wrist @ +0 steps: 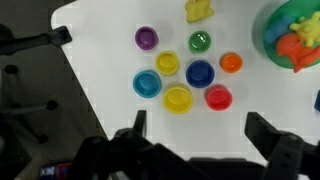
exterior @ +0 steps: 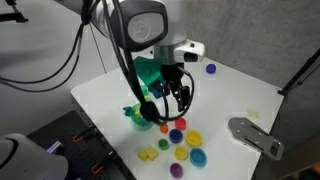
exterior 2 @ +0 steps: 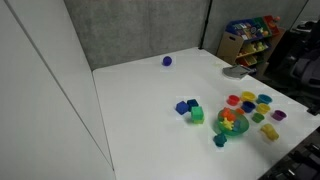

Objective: Put the light-blue cup in the yellow one, then place the yellow toy in the bowl

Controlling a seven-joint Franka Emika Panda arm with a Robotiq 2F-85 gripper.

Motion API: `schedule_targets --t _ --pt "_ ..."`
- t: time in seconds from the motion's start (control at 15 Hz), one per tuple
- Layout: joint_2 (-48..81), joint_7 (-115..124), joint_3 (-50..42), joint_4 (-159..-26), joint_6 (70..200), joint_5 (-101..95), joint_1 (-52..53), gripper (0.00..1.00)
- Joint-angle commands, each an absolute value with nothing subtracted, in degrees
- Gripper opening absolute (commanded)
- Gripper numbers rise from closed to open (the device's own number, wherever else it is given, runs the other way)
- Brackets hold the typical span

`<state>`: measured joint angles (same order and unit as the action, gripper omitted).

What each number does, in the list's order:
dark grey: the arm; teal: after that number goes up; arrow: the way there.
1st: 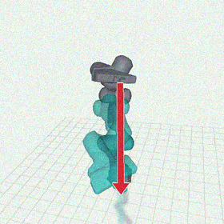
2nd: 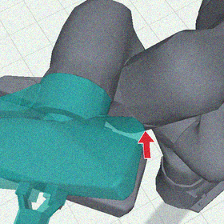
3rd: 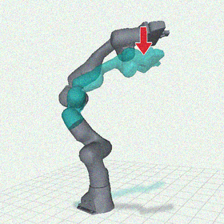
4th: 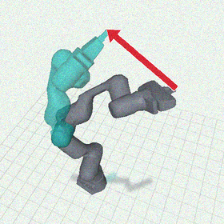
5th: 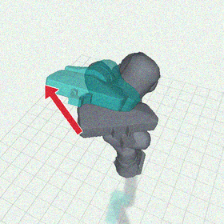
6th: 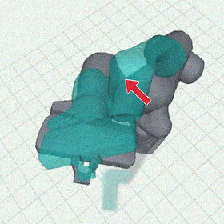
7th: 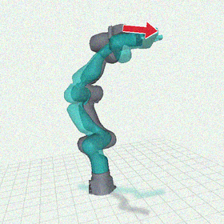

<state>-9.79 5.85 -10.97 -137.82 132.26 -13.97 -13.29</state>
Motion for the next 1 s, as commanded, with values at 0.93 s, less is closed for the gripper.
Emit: schedule_targets --t 0.93 --pt "9.0 -5.2 -18.3 -126.7 137.3 0.0 -18.5 1.00"
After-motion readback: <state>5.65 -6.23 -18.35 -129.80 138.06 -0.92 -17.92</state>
